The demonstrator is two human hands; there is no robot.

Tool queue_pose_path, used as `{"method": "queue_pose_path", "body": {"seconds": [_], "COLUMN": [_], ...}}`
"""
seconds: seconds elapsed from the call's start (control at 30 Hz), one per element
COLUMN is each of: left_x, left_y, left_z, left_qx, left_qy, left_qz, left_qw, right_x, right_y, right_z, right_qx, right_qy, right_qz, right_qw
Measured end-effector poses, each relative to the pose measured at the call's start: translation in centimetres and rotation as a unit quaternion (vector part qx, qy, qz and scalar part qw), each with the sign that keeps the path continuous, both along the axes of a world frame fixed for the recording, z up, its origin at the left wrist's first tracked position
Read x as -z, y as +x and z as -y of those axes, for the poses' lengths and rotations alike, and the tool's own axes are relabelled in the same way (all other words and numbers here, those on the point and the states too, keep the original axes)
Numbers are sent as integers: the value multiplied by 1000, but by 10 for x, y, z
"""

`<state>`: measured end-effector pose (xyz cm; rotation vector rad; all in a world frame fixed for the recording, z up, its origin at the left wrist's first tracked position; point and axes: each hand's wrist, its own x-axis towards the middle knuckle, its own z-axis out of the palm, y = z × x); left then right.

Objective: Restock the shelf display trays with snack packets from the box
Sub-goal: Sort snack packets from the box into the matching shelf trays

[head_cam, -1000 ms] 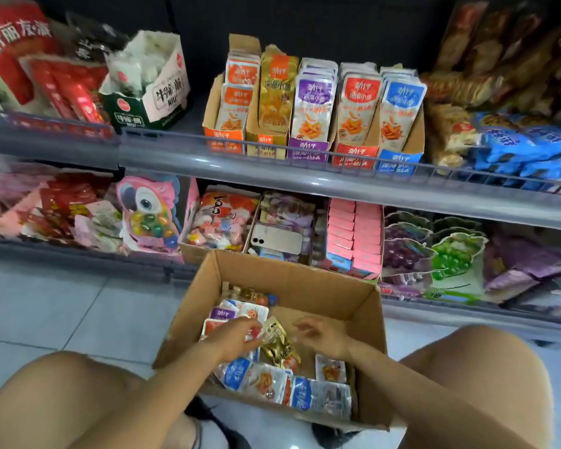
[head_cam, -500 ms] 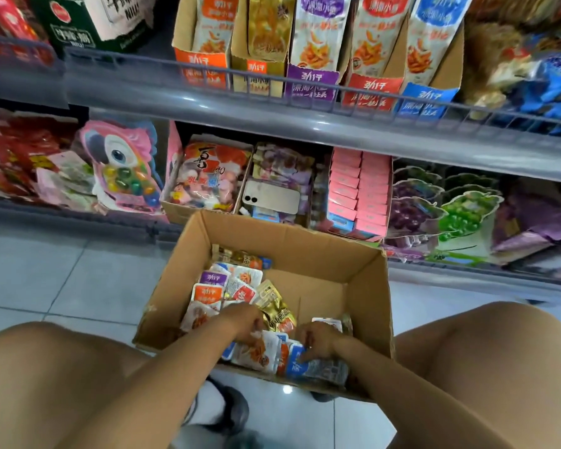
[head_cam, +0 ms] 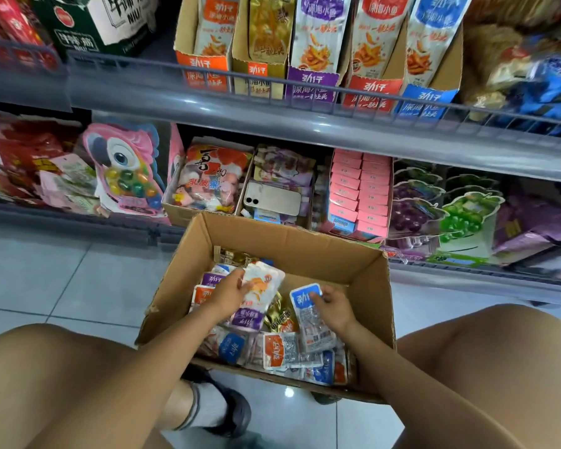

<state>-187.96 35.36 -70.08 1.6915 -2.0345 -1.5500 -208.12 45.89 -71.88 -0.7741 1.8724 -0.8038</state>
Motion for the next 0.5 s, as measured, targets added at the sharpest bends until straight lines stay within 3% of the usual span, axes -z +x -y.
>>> {"method": "queue_pose_path", "body": {"seconds": [0.13,0.37,0.5], "left_x": [-27,-62,-85], "left_y": [-1,-21,-39], "left_z": [2,-28,-38], "left_qx": [-127,-165,-231], "left_qy": [41,105,202], "left_qz": [-79,-198,-302], "left_qw": [988,961,903], "right_x": [-38,-89,-111], "right_y": [2,28,43], "right_z": [5,26,33], "right_qx": [27,-6,-12], "right_qy": [-81,-156,-173], "right_qz": [94,105,147], "right_qw": [992,982,974]}}
